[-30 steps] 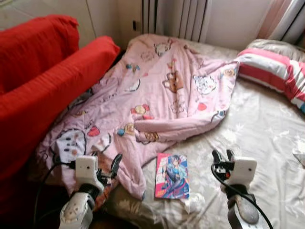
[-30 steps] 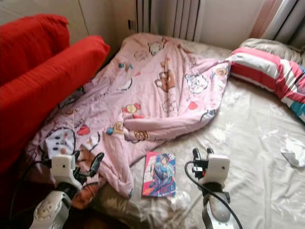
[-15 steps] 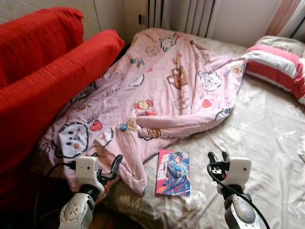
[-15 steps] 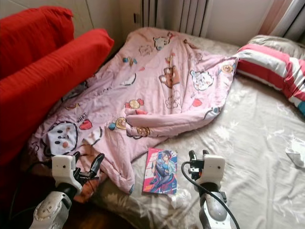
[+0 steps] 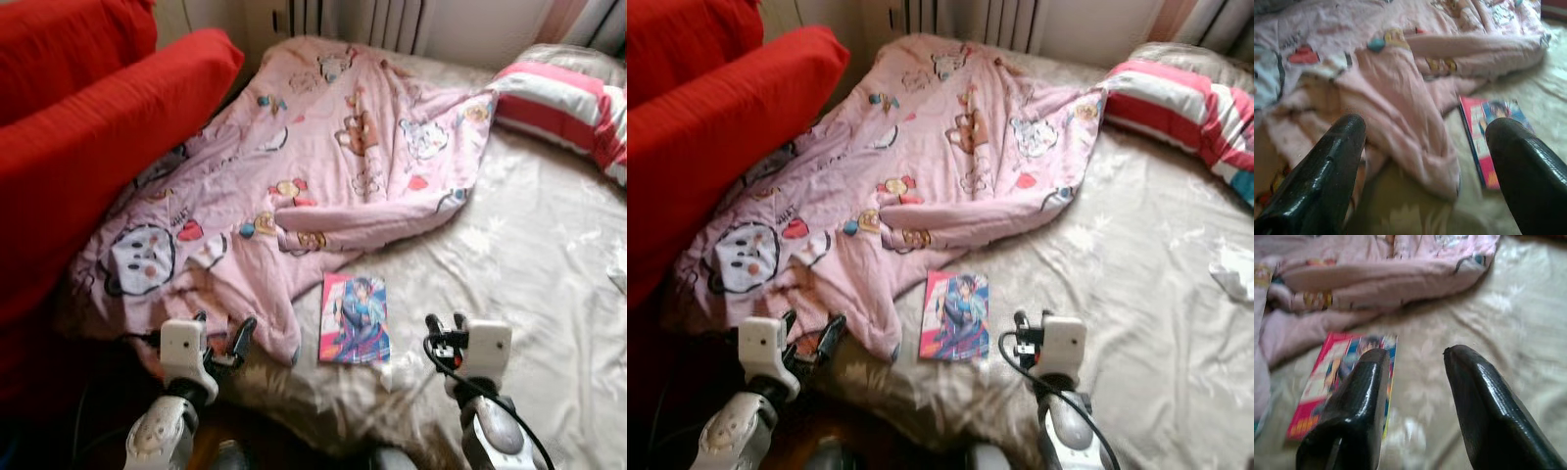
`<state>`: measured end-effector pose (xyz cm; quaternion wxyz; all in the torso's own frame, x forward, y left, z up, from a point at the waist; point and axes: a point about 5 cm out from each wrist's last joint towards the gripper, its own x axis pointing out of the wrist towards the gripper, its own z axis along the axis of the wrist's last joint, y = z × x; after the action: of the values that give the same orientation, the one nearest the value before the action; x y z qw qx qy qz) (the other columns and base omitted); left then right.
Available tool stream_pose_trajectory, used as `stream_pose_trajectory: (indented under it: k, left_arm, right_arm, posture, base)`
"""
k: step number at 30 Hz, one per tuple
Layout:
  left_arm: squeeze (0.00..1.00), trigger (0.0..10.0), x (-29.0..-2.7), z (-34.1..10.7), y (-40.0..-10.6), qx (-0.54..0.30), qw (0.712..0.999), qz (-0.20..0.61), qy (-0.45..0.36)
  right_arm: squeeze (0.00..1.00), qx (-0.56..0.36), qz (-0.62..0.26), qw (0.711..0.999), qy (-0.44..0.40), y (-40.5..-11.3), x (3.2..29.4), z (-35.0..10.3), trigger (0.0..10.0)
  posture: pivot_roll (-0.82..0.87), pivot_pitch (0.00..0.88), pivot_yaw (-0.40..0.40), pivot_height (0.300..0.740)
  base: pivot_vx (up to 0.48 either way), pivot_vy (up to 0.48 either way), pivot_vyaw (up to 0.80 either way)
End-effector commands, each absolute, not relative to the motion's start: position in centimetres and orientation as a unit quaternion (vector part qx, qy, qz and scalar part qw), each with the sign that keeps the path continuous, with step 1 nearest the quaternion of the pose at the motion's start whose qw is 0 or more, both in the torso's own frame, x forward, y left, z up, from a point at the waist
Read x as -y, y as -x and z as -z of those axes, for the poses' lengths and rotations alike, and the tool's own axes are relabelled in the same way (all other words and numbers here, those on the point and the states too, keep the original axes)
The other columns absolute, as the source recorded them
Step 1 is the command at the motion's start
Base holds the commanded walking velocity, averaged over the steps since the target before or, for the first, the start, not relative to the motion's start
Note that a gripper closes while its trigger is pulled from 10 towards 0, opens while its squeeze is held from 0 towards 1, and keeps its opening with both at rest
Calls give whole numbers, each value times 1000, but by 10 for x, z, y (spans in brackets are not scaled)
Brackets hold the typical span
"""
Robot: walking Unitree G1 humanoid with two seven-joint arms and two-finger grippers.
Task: Clean up the room
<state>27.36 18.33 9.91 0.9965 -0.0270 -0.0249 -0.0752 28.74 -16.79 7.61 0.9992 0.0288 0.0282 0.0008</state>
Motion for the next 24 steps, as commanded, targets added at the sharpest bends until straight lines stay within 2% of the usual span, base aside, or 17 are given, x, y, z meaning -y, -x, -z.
stream_pose_trajectory:
  k: [1,15,24]
  left_arm:
    - [0,10000,-182,-97,-270,15,996,82,24]
    - [0,10000,-180,-99,-268,10,995,93,19]
    - [0,10000,-176,-99,-268,6,994,104,16]
  right_arm:
    - [0,-48,-4,999,-24,-284,168,-68,10000]
    - [0,-45,1,998,-36,-296,162,-72,10000]
    - [0,-60,40,996,-61,-308,171,-71,10000]
  posture:
    - [-53,358,-20,628]
    - [-37,379,-3,628]
    - [-27,385,4,628]
  base:
    - [0,0,0]
    - [0,0,0]
    - [0,0,0]
